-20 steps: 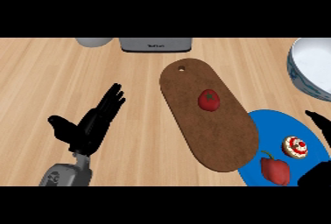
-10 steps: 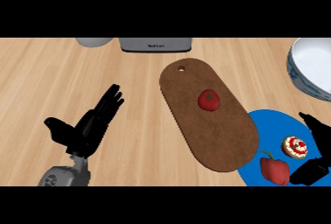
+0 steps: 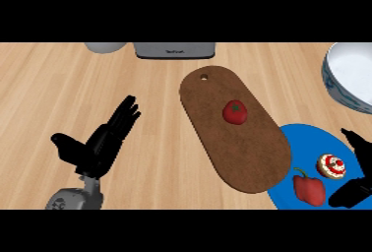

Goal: Pick the cupcake from the plate and place it in the bowl

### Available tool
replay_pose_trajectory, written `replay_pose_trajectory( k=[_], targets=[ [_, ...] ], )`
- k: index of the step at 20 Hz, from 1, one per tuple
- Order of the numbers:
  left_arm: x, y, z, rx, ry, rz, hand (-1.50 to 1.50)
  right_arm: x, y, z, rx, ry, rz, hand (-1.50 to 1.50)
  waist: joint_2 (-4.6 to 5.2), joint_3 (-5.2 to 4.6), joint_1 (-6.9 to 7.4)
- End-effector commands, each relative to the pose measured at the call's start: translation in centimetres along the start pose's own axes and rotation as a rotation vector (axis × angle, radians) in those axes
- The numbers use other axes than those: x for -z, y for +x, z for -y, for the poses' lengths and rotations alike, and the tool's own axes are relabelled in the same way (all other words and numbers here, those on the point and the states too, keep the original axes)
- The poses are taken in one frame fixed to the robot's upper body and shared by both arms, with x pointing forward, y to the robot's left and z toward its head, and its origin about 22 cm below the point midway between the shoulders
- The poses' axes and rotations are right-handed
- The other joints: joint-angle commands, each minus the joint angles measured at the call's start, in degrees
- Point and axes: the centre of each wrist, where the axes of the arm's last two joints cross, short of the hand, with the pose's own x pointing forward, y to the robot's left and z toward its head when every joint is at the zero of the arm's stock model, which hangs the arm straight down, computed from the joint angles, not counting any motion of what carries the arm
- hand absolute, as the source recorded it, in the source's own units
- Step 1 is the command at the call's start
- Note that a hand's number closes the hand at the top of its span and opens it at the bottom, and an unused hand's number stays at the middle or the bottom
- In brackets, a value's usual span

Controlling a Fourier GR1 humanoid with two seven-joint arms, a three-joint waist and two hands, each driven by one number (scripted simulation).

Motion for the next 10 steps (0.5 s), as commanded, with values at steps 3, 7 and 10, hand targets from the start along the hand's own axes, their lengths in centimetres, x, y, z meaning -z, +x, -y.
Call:
replay_pose_trajectory(
  k=[3, 7, 10],
  targets=[
    [0.6, 0.5, -0.3, 0.007, 0.006, 0.013, 0.0, 1.0, 0.1, -1.5, 0.009, -0.002, -0.003, -1.5, 0.02, 0.02, 0.01],
    [-1.0, 0.8, 0.3, -0.004, -0.017, -0.005, 0.0, 2.4, -0.7, -2.8, 0.02, -0.034, 0.087, 1.5, 0.01, 0.04, 0.27],
    [1.5, -0.1, 0.8, -0.003, -0.002, 0.0, 0.0, 2.1, -1.1, -2.5, 0.003, -0.068, 0.118, 1.5, 0.04, 0.02, -0.13]
  ],
)
